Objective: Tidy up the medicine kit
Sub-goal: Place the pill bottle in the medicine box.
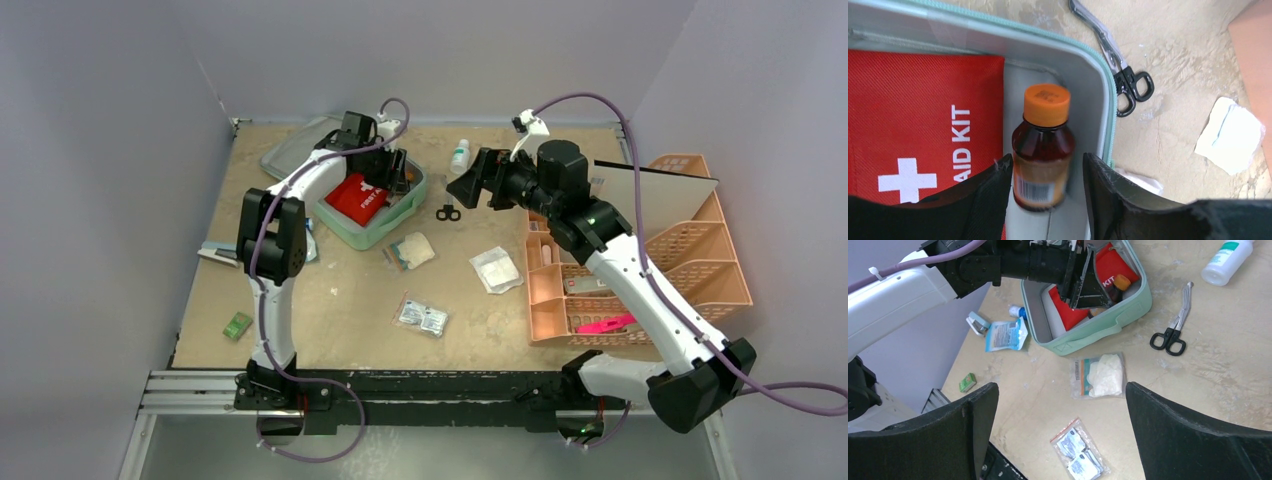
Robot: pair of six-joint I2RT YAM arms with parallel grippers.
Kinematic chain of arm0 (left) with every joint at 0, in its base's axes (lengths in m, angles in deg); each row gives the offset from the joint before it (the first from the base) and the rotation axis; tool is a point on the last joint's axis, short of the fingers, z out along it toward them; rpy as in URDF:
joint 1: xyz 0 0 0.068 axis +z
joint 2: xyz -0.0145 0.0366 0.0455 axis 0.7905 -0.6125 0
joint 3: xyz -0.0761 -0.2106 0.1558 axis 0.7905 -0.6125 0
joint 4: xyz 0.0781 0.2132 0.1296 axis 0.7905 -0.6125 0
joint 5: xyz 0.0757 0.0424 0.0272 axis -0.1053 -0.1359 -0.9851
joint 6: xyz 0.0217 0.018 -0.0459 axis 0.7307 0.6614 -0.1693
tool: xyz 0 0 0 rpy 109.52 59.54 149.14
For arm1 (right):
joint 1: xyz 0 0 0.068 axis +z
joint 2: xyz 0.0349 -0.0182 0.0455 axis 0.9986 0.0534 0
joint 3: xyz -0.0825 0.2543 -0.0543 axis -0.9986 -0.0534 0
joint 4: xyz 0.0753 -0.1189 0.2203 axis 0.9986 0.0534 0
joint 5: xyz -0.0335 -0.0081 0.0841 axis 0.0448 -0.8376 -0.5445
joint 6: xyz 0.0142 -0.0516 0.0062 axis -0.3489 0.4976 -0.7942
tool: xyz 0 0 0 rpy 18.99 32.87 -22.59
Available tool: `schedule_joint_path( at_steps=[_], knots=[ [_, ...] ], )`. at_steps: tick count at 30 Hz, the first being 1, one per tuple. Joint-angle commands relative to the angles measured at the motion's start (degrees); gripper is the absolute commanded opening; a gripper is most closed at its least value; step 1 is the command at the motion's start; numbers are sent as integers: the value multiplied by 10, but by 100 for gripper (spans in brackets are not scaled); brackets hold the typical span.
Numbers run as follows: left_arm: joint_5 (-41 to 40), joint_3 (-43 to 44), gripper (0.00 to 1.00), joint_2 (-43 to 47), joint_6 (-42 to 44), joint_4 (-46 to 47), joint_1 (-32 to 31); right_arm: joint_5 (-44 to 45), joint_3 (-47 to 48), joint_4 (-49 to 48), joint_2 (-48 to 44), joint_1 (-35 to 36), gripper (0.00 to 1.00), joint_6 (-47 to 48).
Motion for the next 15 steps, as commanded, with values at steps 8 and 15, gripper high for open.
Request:
schedule_joint_path(
  at_steps=[8, 15],
  knots=[
    [5, -1, 56, 44, -2, 19, 3, 8, 29, 1, -1, -2, 99, 23],
    [-138, -50, 54, 94, -2, -5, 3, 8, 22, -2, -10, -2, 98, 25]
  ],
)
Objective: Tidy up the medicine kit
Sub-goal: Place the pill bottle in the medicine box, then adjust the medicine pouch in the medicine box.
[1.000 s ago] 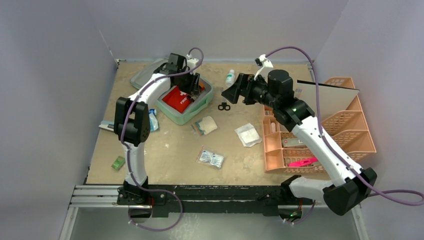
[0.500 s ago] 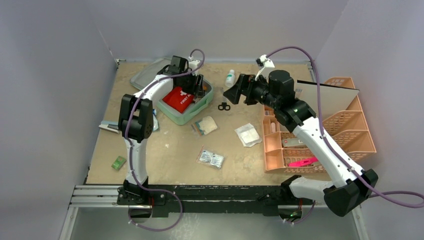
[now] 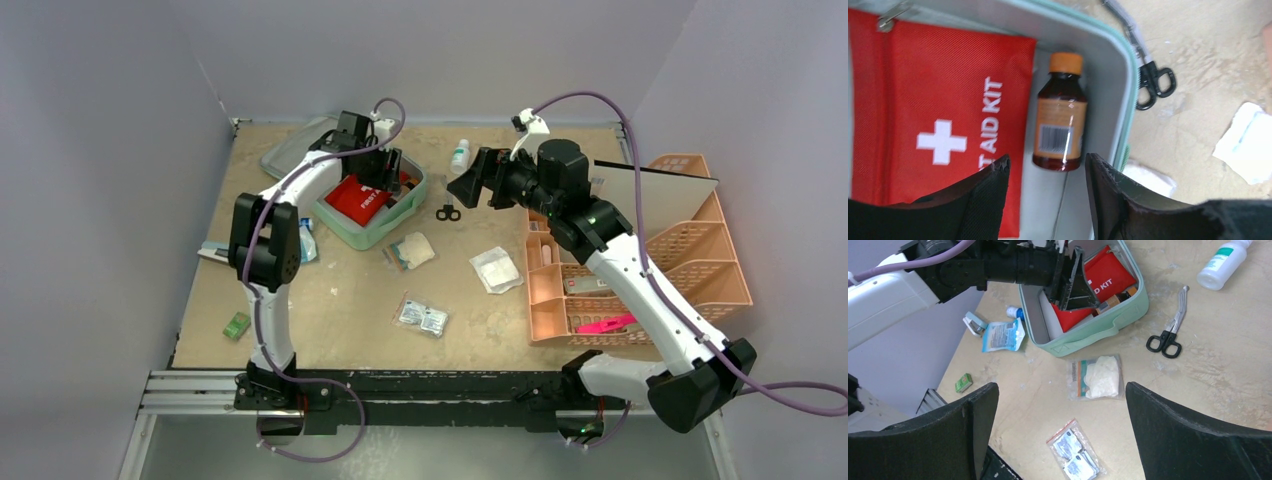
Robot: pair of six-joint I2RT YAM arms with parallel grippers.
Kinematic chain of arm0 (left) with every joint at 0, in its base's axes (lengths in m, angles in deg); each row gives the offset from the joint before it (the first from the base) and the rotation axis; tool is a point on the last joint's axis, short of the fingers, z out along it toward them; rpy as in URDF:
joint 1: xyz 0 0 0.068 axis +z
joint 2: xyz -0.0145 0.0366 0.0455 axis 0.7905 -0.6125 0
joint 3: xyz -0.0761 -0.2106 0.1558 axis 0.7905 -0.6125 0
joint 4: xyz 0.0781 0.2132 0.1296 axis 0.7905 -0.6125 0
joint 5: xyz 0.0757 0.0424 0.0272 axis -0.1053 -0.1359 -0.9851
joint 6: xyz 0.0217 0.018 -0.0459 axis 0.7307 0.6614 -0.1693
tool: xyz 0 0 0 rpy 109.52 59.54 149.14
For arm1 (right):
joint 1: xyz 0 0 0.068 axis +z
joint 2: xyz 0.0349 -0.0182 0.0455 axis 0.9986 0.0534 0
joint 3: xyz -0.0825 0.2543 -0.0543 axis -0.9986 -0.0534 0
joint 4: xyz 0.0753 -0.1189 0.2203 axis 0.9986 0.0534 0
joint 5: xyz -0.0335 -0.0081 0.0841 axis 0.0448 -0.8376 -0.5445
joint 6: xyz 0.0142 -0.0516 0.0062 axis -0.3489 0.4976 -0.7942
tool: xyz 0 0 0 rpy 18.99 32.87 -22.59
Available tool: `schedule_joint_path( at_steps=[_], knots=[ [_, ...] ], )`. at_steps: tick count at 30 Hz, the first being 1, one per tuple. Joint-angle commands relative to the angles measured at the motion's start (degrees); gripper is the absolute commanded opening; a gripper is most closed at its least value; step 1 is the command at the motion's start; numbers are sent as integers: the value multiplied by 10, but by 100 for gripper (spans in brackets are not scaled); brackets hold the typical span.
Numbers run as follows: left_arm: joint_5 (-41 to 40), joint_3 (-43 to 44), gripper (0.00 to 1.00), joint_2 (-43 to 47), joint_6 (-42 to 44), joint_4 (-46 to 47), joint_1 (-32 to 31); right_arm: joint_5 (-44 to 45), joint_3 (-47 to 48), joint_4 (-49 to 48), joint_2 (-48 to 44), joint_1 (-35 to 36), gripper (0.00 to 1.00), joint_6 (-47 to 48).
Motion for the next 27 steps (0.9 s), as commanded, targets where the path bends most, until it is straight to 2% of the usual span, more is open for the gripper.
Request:
schedule_joint_path(
  at_steps=[1, 6, 9, 13, 21, 27],
  knots=[
    [-98, -39, 53, 68, 0, -10, 2, 5, 15, -6, -11, -1, 98, 8],
    [-111, -94, 42, 75, -4, 11, 2, 3, 16, -5, -10, -1, 97, 1],
    [-113, -96, 33, 49, -2, 19, 2, -1, 12, -9, -11, -2, 97, -2],
    [-131, -73, 26, 16, 10, 25, 2, 6, 21, 7, -7, -2, 97, -2],
    [-205, -61, 21, -16, 20, 35, 27, 10, 29, 18, -4, -2, 97, 1],
    [-208, -52, 20, -39, 25, 34, 37, 24, 29, 23, -16, -2, 97, 7]
  ],
)
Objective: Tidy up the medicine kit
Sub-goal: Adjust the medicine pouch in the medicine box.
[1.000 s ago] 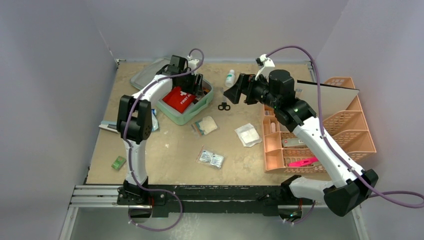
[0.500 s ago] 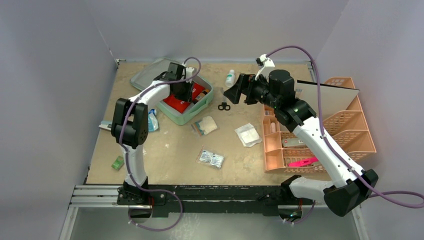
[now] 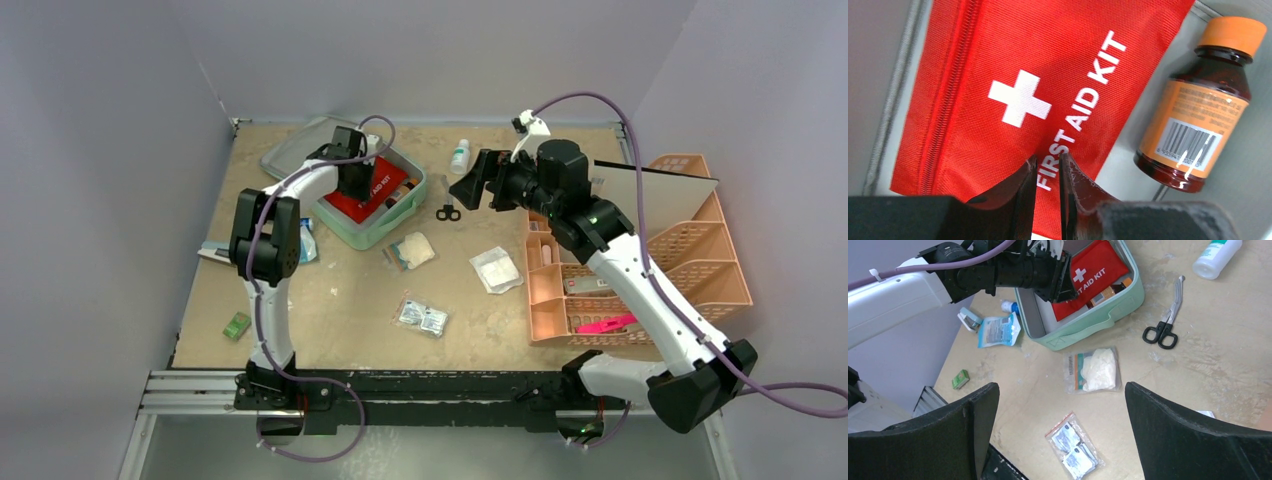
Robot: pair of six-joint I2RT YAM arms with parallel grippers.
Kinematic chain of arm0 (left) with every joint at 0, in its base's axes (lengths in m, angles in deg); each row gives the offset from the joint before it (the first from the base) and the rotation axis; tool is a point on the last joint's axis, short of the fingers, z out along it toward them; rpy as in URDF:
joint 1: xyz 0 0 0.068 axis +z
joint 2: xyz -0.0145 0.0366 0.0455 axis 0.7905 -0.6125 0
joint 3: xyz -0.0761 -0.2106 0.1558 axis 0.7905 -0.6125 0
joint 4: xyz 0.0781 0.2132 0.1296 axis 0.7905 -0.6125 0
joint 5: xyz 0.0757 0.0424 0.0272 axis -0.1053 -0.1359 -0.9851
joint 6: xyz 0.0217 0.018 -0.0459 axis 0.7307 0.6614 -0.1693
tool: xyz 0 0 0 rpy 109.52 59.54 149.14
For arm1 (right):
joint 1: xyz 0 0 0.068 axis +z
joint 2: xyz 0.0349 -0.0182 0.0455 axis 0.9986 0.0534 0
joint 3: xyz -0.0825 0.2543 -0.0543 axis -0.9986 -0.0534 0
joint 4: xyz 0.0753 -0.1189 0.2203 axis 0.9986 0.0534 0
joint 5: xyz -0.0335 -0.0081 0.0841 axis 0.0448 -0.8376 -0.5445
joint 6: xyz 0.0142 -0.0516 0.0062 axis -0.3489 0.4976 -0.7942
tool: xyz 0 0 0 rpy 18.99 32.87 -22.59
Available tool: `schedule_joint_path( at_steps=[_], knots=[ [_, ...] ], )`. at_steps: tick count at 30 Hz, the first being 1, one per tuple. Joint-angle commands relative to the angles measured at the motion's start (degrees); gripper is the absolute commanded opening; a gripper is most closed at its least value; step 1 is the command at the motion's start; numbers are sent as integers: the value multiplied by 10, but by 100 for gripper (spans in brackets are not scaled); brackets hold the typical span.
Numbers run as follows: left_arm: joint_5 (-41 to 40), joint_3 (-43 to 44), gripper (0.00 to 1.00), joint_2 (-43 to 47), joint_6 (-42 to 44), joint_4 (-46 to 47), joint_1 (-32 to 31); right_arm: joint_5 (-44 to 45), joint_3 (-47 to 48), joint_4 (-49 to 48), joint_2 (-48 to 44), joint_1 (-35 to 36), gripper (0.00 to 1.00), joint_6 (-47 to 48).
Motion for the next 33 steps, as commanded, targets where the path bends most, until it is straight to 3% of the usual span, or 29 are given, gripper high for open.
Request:
schedule_joint_path(
  at_steps=[1, 15, 21, 24, 27, 33],
  knots=[
    [-32, 20, 20, -28, 16, 10, 13, 19, 21, -5, -16, -1, 97, 7],
    [-106, 42, 20, -41, 39, 35, 23, 33, 10, -5, -29, -2, 97, 20],
    [-71, 41, 23, -23, 39, 30, 23, 33, 14, 3, -28, -1, 97, 25],
    [-6, 34, 28, 13, 32, 11, 21, 37, 7, -1, -32, -2, 97, 26],
    [42, 12, 40, 55, 43, 6, 17, 32, 0, -5, -32, -2, 98, 27],
    [76, -24, 58, 77, 70, -6, 3, 30, -4, -6, -31, -2, 98, 29]
  ],
)
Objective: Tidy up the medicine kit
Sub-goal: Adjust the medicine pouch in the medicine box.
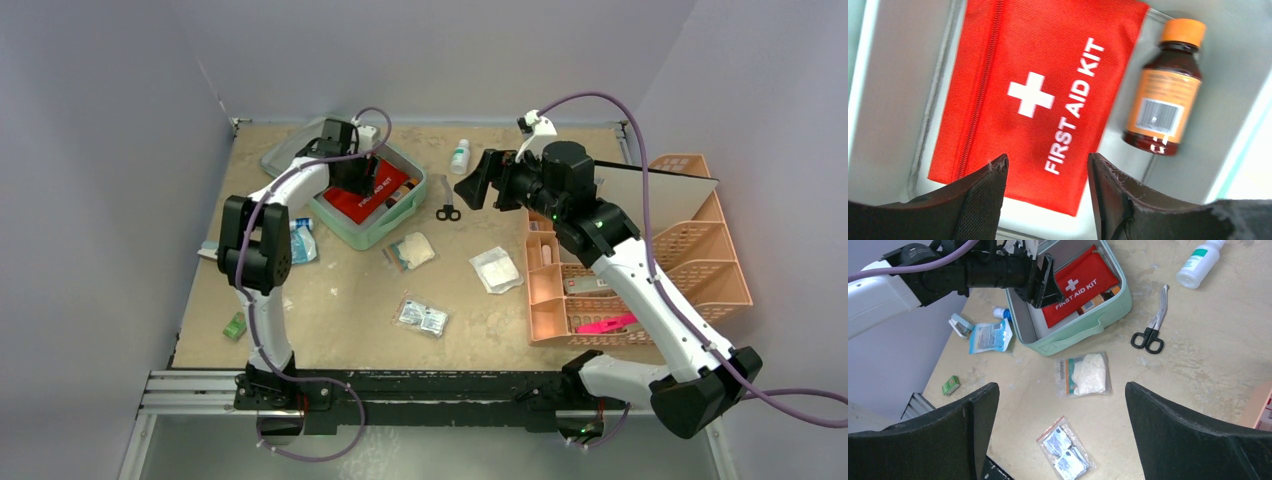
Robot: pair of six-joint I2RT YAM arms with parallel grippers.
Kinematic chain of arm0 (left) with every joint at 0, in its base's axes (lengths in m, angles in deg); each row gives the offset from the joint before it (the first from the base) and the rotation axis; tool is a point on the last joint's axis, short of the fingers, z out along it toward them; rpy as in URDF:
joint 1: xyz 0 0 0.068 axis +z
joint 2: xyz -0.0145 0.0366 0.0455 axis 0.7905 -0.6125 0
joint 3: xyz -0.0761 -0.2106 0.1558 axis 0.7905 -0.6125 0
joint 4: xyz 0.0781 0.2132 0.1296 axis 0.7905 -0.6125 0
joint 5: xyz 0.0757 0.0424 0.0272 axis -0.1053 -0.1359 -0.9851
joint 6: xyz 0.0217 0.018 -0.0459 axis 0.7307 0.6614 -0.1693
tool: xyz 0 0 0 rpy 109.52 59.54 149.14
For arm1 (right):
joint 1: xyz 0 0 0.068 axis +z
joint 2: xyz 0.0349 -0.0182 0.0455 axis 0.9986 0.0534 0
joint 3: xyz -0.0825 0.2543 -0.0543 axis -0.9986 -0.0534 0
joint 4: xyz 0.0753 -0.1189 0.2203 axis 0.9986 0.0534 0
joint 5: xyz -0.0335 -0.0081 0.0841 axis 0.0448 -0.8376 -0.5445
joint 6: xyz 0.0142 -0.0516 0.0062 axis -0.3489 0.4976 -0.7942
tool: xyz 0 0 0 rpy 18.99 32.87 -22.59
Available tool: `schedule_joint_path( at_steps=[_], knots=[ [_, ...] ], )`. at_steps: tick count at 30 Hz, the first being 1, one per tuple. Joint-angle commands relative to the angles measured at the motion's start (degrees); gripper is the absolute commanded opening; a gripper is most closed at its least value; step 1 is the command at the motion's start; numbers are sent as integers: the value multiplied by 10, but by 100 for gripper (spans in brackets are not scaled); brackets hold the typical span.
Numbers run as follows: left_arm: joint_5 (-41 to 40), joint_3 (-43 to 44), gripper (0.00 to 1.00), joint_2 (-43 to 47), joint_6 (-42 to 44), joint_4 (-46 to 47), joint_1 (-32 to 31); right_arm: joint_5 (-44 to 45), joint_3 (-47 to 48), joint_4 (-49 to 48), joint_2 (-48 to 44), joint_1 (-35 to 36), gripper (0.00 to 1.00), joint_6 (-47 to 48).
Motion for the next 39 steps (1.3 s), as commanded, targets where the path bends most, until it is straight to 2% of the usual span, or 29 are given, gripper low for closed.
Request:
schedule_joint_path(
  at_steps=[1, 3, 5, 7, 14, 20, 24, 30, 39],
  knots=[
    [49, -25, 59, 35, 29, -10, -14, 4, -2, -10, -14, -2, 98, 12],
    [41, -36, 62, 34, 33, -10, -20, 2, 0, -9, -14, -2, 98, 12],
    [28, -45, 73, 30, 37, -9, -23, -3, 2, -8, -14, -2, 98, 13],
    [14, -50, 78, 22, 43, -9, -25, -7, 3, -6, -15, -1, 99, 12],
    [-40, -54, 84, -12, 76, 2, -37, -13, 6, -3, -14, -2, 99, 12],
    [-148, -56, 78, -21, 92, 21, -37, -14, 7, -1, -15, -2, 99, 12],
    [-188, -58, 75, -20, 95, 38, -37, -14, 5, -4, -13, -2, 99, 12],
    [-218, -62, 72, -22, 99, 65, -37, -12, 3, -5, -10, -2, 99, 12],
    [-214, -45, 71, -31, 102, 69, -37, -1, -2, -15, -12, -2, 99, 14]
  ],
)
